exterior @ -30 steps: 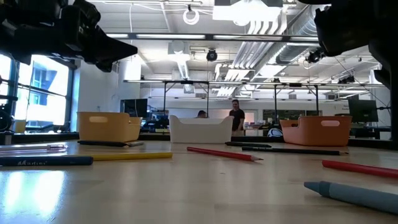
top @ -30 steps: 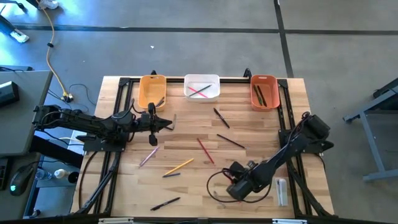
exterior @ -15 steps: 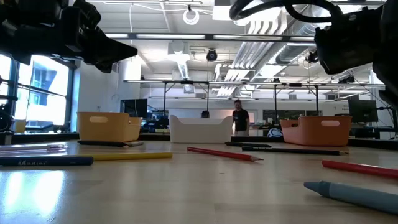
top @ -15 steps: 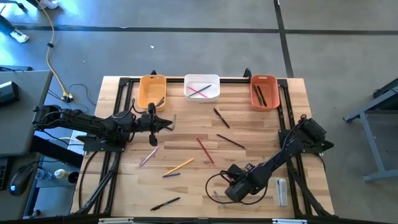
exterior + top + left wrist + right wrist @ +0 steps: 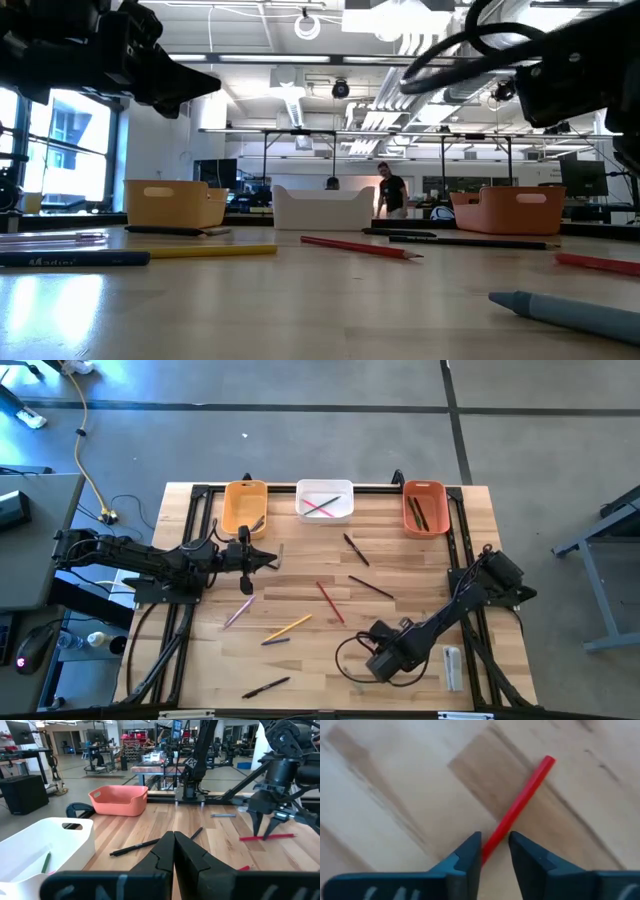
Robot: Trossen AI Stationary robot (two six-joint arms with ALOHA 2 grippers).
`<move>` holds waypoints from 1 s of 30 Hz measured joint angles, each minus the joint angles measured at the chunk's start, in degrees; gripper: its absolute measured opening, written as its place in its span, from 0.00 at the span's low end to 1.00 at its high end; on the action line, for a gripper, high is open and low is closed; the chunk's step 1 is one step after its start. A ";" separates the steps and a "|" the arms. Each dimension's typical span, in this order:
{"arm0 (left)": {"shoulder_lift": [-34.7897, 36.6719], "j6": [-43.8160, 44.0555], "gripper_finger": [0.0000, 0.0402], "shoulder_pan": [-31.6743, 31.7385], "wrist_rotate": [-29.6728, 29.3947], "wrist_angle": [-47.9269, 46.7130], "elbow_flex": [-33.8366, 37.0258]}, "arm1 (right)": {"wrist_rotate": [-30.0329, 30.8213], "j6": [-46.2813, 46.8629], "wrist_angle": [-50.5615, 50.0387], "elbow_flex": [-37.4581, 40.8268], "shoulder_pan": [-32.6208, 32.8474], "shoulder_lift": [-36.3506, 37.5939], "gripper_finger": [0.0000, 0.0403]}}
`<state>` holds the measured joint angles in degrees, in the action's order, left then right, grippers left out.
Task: Sort crayons/erasers/pens/pencils in bins
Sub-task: Put the red color pencil into the white bin
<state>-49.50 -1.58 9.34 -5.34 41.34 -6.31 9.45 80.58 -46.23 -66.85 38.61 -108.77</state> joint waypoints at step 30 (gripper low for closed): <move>0.00 0.67 0.00 0.00 -1.18 -0.20 0.00 | 15.48 -27.27 -19.74 -14.12 -7.22 0.50 0.11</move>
<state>-49.50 -0.92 9.34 -6.52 41.14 -6.31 24.93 53.31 -65.97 -80.97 31.40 -108.27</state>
